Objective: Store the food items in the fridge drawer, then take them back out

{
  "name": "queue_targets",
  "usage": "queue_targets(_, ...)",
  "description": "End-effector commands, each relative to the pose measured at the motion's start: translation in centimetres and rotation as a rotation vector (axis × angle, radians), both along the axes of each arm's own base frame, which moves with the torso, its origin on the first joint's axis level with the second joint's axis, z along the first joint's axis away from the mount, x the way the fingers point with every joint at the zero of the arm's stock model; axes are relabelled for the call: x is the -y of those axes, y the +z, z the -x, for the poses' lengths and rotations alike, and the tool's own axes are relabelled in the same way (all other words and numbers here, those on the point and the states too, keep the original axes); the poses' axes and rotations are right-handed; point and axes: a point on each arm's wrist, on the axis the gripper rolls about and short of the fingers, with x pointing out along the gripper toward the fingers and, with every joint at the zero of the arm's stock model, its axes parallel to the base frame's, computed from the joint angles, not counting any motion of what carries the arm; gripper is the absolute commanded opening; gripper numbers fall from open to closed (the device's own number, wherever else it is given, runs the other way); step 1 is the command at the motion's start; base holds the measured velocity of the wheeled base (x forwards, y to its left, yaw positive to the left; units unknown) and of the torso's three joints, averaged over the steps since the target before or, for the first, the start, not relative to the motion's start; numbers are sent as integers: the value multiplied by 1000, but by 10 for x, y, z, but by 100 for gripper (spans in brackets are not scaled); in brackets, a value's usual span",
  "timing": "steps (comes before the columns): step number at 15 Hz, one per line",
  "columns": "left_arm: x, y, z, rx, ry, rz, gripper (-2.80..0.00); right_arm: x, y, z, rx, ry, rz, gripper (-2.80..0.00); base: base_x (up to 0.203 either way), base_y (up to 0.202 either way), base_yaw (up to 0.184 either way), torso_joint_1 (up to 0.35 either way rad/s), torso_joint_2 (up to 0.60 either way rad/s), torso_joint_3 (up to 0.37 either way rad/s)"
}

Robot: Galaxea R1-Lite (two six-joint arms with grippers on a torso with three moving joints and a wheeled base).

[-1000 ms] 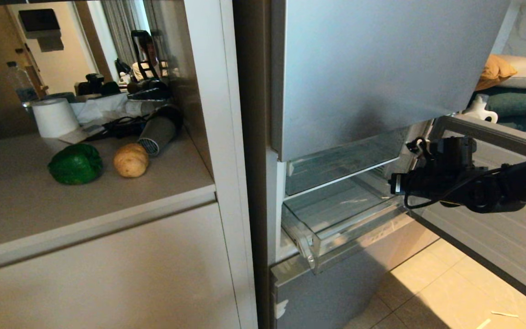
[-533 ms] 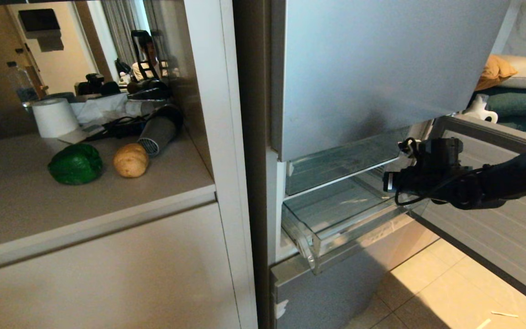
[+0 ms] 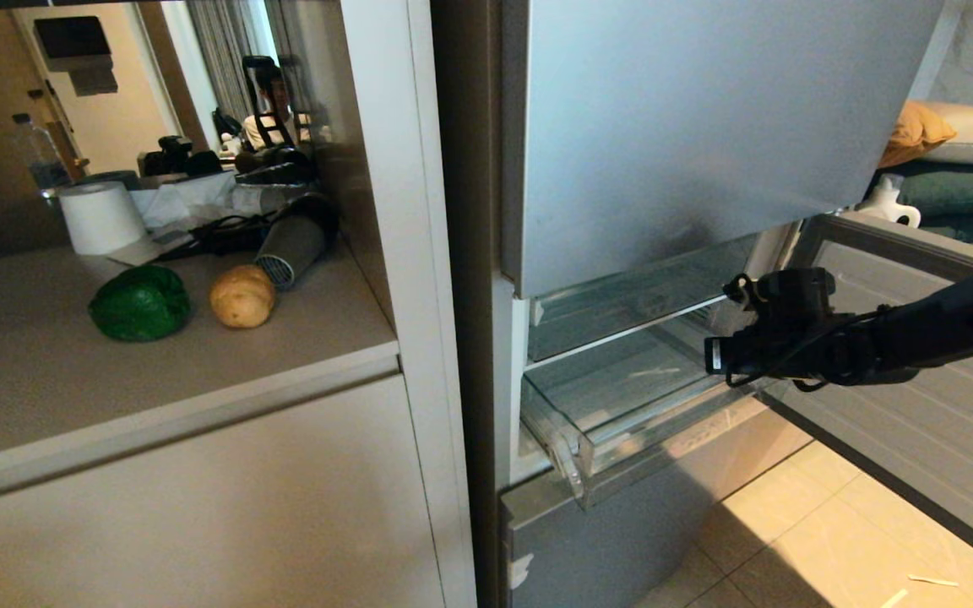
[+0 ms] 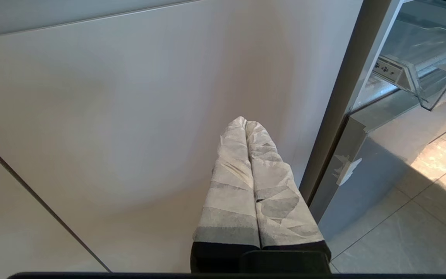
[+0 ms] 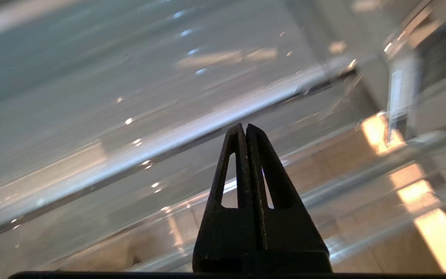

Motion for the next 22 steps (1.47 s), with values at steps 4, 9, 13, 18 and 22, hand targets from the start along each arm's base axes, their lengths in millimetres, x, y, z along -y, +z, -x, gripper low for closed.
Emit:
queue_targets(4,0,0,0,0,0,0,-280,2,10,7,-33,-33,21,-280,0,0,0,0,0,0)
queue_targets(9,0,0,0,0,0,0,-280,4,24,28,-142,-47,19,-280,0,0,0,0,0,0)
queue_targets(13,0,0,0,0,0,0,-280,8,27,42,-205,-125,82,-280,0,0,0,0,0,0)
queue_targets(18,0,0,0,0,0,0,-280,8,27,64,-251,-124,103,-280,0,0,0,0,0,0)
queue_targets(22,0,0,0,0,0,0,-280,9,25,63,-268,-118,106,-280,0,0,0,0,0,0)
